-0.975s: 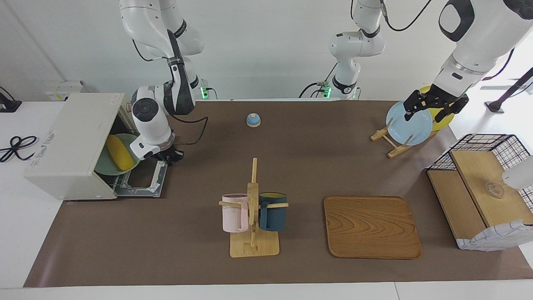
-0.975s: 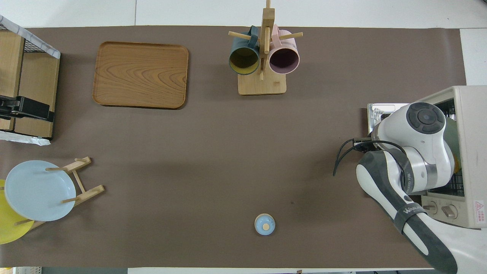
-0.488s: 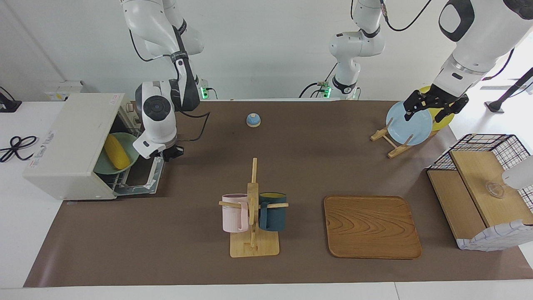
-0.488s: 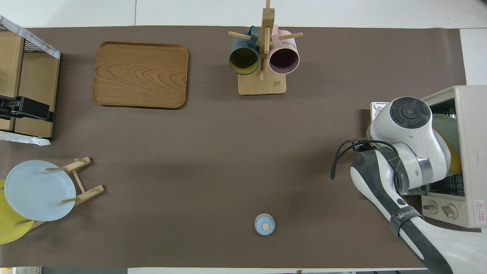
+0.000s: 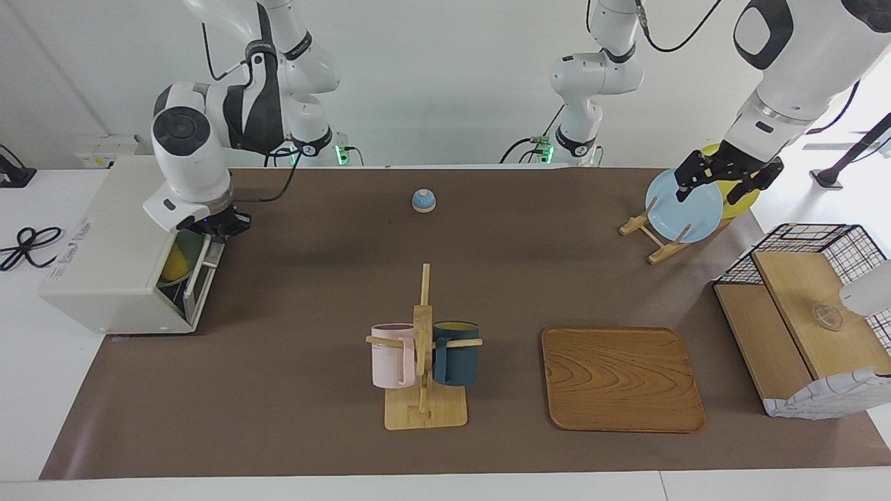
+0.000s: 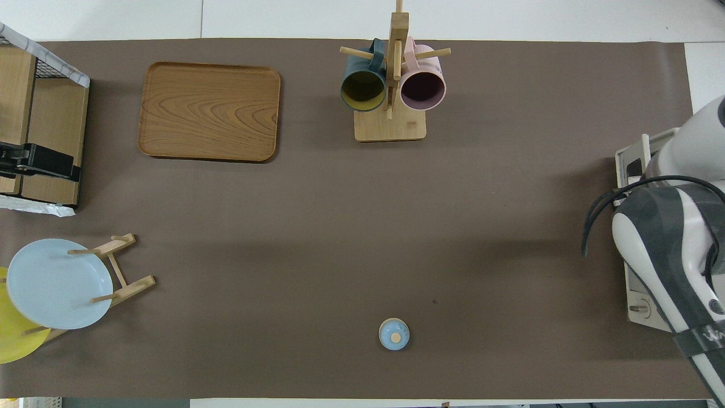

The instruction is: Put corn in oven

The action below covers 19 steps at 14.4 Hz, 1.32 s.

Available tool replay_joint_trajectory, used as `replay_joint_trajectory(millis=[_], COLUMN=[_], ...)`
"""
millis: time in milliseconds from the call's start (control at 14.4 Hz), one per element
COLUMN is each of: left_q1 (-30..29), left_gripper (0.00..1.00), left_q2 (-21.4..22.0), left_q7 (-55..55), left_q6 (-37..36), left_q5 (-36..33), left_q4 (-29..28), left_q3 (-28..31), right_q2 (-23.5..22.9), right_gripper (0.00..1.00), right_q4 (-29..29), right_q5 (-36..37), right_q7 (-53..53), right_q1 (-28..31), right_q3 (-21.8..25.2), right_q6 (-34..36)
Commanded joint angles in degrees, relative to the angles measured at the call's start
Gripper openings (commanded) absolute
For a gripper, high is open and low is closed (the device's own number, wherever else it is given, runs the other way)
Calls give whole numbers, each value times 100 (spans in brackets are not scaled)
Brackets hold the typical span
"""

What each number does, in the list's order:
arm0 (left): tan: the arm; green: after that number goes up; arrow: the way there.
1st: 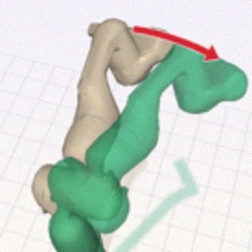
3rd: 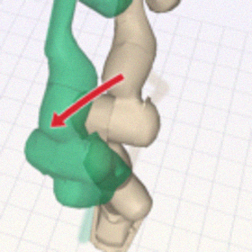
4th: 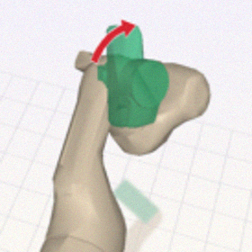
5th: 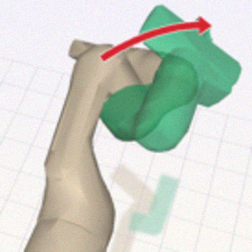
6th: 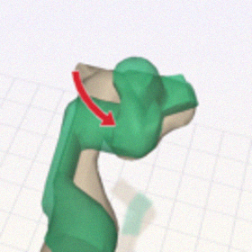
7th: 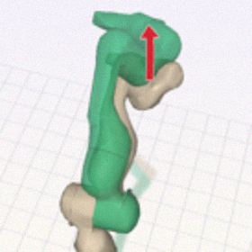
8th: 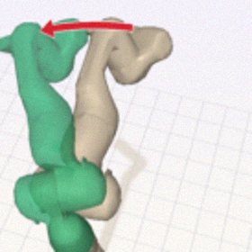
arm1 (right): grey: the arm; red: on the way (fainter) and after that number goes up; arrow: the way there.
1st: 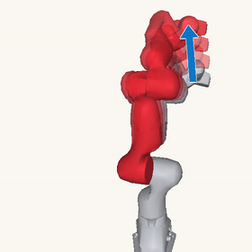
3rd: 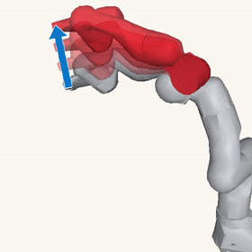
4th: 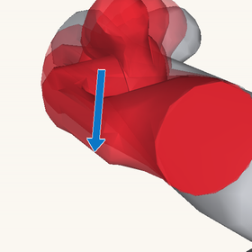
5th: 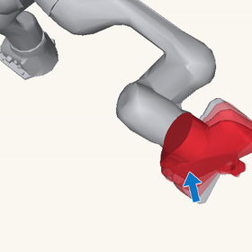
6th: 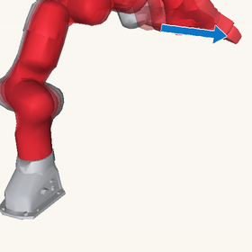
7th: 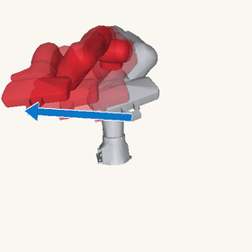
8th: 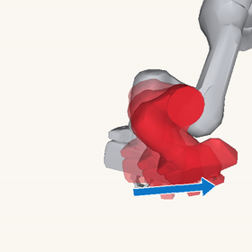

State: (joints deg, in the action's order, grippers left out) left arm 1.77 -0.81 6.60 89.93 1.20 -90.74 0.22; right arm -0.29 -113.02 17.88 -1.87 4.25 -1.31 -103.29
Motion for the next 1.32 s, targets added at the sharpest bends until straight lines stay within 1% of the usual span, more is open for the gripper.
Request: replay_joint_trajectory(millis=[0,139,209,279,418,557,627,697,766,1045,1184,1254], left_q1=[-54,-54,-54,-54,-54,-54,-54,-54,-54,-54,-54,-54], left_gripper=[100,100,100,100,100,100,100,100,100,100,100,100], left_q2=[89,90,90,90,81,90,90,81,89,90,81,89], left_q7=[-54,-45,-45,-45,-45,-45,-45,-45,-45,-45,-45,-45], left_q6=[-72,-63,-63,-63,-63,-63,-72,-63,-63,-63,-63,-63], left_q5=[-111,-111,-111,-111,-111,-111,-111,-111,-111,-111,-111,-111], left_q4=[-49,-49,-58,-50,-58,-49,-58,-50,-49,-50,-49,-58], left_q3=[-40,-40,-40,-40,-40,-40,-40,-40,-40,-40,-40,-40], right_q2=[-78,81,99,81,81,90,108,125,169,178,161,160], right_gripper=[0,0,0,1,27,39,53,78,100,100,100,100], right_q4=[-18,87,296,629,1183,1370,1379,1388,1397,1581,1678,1696], right_q5=[251,190,-36,-317,-879,-1145,-1355,-1618,-1751,-1823,-1867,-1867], right_q7=[-200,-297,-297,-297,-358,-367,-367,-367,-358,-315,-288,-245], right_q1=[172,163,129,102,102,93,93,93,93,76,76,76], right_q3=[78,70,61,61,61,26,26,26,35,8,-158,-167], right_q6=[-60,168,361,650,1134,1329,1355,1451,1496,1505,1584,1584])
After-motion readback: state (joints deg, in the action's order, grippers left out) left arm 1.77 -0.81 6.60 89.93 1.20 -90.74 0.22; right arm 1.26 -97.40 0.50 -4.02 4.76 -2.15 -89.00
